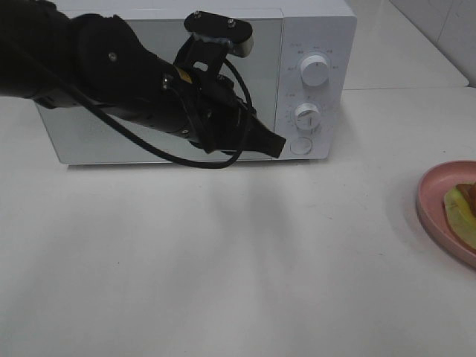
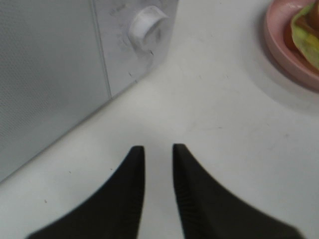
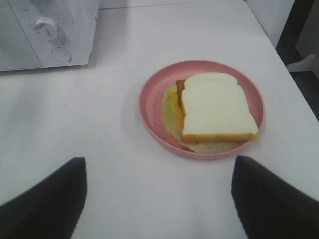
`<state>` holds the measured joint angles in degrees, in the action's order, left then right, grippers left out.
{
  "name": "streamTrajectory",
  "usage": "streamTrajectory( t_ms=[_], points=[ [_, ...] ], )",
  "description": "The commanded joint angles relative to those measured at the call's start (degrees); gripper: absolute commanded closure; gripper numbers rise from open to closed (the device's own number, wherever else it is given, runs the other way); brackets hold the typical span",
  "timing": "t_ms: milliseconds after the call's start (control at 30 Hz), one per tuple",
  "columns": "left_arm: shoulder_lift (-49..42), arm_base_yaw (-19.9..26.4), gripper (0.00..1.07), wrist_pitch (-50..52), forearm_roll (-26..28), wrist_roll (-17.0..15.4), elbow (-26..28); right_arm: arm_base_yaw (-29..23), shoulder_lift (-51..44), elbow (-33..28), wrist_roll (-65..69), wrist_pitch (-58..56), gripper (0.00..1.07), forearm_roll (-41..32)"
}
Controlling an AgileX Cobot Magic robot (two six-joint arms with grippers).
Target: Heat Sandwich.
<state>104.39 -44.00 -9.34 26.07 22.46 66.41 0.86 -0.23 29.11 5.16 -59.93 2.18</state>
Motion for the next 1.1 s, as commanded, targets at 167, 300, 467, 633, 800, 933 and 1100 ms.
streamTrajectory(
  t_ms=[167, 300, 467, 633, 800, 933, 1100],
  points=[
    [-3.3, -0.2, 0.04, -13.9, -0.3, -0.9, -0.1, 0.4, -1.5, -0.1, 0.0, 0.6, 0.31, -0.1],
    [-4.8, -0.2, 0.05, -23.3, -4.0, -0.9, -0.1, 0.4, -1.5, -0.1, 0.0, 0.6, 0.31, -0.1],
    [-5.6, 0.1, 0.05, -32.8, -5.7, -2.5, -0.1, 0.4, -1.5, -0.1, 0.0, 0.6, 0.31, -0.1],
    [-5.9, 3.6, 0.05, -39.7, -6.6, -7.4, -0.1, 0.4, -1.5, -0.1, 0.0, 0.6, 0.31, -0.1],
    [-7.0, 8.7, 0.05, -43.8, -6.8, -8.6, -0.1, 0.4, -1.5, -0.1, 0.0, 0.6, 0.31, -0.1],
    [-9.7, 15.0, 0.05, -46.6, -7.4, -9.5, -1.0, 0.4, -1.5, -0.1, 0.0, 0.6, 0.31, -0.1],
    [-12.9, 20.6, 0.05, -47.4, -8.3, -9.9, -4.4, 0.4, -1.5, -0.1, 0.0, 0.6, 0.31, -0.1]
  ],
)
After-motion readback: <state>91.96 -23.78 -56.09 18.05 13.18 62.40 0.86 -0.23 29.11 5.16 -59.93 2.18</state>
